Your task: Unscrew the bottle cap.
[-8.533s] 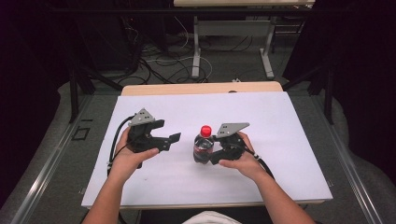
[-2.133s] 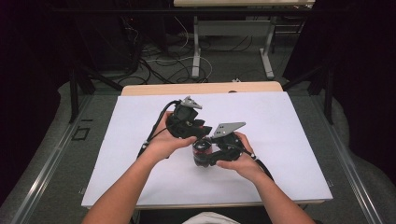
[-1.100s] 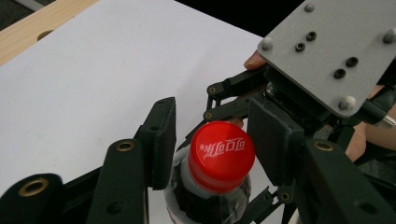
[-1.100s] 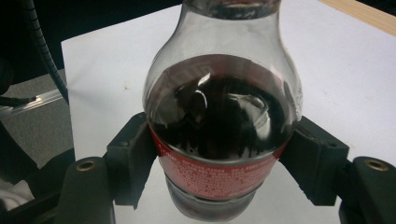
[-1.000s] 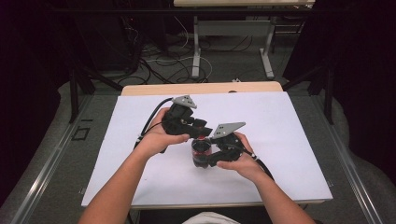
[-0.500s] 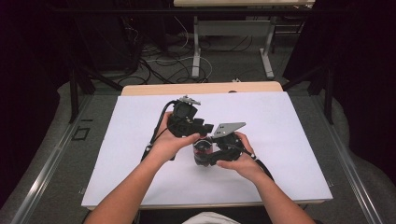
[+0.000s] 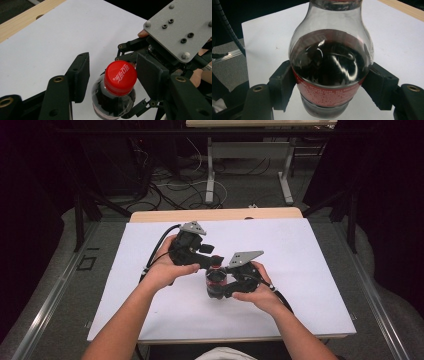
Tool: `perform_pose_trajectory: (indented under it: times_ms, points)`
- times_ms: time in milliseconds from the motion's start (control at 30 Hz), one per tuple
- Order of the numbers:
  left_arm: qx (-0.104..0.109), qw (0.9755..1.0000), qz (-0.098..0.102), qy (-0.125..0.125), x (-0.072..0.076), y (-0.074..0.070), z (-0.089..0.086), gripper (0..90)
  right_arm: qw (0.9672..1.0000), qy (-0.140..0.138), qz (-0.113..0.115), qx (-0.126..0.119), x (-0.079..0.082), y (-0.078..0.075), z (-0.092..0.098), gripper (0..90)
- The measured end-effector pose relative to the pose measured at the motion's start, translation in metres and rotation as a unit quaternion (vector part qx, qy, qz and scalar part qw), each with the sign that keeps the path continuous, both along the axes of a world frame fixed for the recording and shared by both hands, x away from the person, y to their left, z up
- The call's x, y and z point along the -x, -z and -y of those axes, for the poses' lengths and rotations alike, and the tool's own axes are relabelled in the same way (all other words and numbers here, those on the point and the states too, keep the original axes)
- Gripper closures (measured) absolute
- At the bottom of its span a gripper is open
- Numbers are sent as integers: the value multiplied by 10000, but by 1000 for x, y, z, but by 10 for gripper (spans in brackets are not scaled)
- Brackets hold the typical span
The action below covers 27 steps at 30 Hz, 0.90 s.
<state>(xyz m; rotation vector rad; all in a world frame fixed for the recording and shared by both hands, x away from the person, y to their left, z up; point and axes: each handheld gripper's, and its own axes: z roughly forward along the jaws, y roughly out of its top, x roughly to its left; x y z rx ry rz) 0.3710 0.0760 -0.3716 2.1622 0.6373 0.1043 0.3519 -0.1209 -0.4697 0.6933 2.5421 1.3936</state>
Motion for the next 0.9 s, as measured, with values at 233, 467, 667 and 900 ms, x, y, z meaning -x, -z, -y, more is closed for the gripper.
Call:
perform_pose_trajectory:
  times_ms: [233,467,667,900]
  points:
    - [2,9999,-100,-18,-3,5,9,534,9999,-24,-64,91,0,1,-1,302]
    - [-131,9985,-266,-460,1,2,20,640,10000,45,-49,44,-1,3,-1,302]
    - [-96,9917,-594,-1138,2,-1,25,656,9999,65,-58,111,-1,2,0,302]
    - [-4,9956,-393,-851,2,-4,21,563,10000,86,-28,20,-1,1,1,302]
